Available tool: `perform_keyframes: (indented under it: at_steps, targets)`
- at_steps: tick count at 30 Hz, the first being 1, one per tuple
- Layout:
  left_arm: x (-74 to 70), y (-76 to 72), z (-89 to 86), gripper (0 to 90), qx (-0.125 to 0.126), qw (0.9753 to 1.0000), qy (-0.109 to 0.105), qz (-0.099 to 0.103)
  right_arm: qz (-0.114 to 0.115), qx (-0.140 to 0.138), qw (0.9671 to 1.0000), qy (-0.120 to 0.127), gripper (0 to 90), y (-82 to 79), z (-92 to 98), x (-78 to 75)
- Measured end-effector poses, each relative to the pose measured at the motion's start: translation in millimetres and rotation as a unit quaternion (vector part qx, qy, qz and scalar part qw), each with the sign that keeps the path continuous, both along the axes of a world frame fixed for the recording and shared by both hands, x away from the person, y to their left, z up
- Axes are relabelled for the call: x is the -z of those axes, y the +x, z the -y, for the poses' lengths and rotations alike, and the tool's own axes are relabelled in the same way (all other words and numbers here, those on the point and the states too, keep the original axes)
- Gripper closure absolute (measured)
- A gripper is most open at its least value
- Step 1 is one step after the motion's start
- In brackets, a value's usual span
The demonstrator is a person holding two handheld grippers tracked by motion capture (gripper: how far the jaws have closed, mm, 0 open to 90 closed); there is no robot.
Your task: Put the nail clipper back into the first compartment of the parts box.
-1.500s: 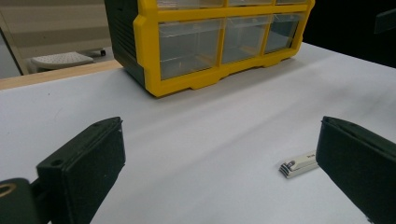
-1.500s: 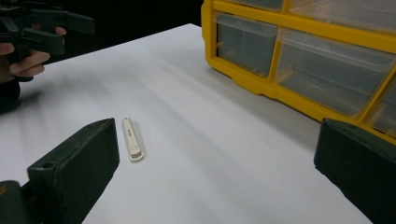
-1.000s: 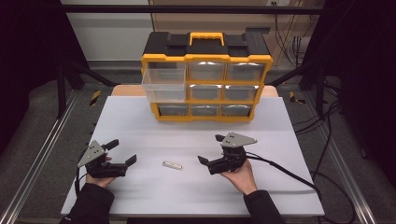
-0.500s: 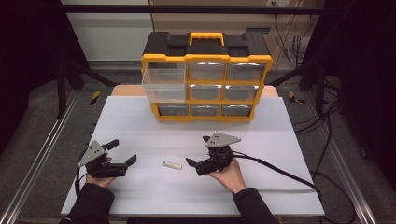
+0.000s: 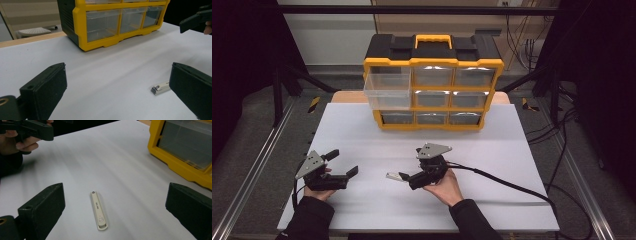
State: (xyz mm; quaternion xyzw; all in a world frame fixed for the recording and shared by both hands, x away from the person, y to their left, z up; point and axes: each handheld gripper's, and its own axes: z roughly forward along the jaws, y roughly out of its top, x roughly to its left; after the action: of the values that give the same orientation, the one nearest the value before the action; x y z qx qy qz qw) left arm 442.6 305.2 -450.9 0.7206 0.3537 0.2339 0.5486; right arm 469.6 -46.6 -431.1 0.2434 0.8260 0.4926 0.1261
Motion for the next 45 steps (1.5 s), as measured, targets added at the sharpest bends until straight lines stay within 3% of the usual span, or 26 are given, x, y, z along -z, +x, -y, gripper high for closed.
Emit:
perform_keyframes:
  at_steps: [17, 27, 40, 45]
  targets:
    - [0.3, 0.2, -0.1, 1.6, -0.001, 1.0000, -0.001, -0.001, -0.037, -0.023, 0.9980, -0.047, 7.4, 10.1, -37.1, 17.9]
    - [0.4, 0.2, -0.1, 1.5, 0.000, 1.0000, -0.001, -0.001, -0.062, -0.035, 0.9948, -0.073, 15.5, 15.4, -54.3, 32.3]
    - [0.9, 0.5, 0.4, 1.6, 0.001, 1.0000, 0.003, -0.003, -0.086, -0.041, 0.9908, -0.096, 39.2, 22.0, -57.3, 48.0]
    - [1.0, 0.6, 0.4, 1.6, 0.001, 1.0000, 0.003, -0.003, -0.081, -0.048, 0.9902, -0.103, 49.7, 21.8, -57.7, 50.7]
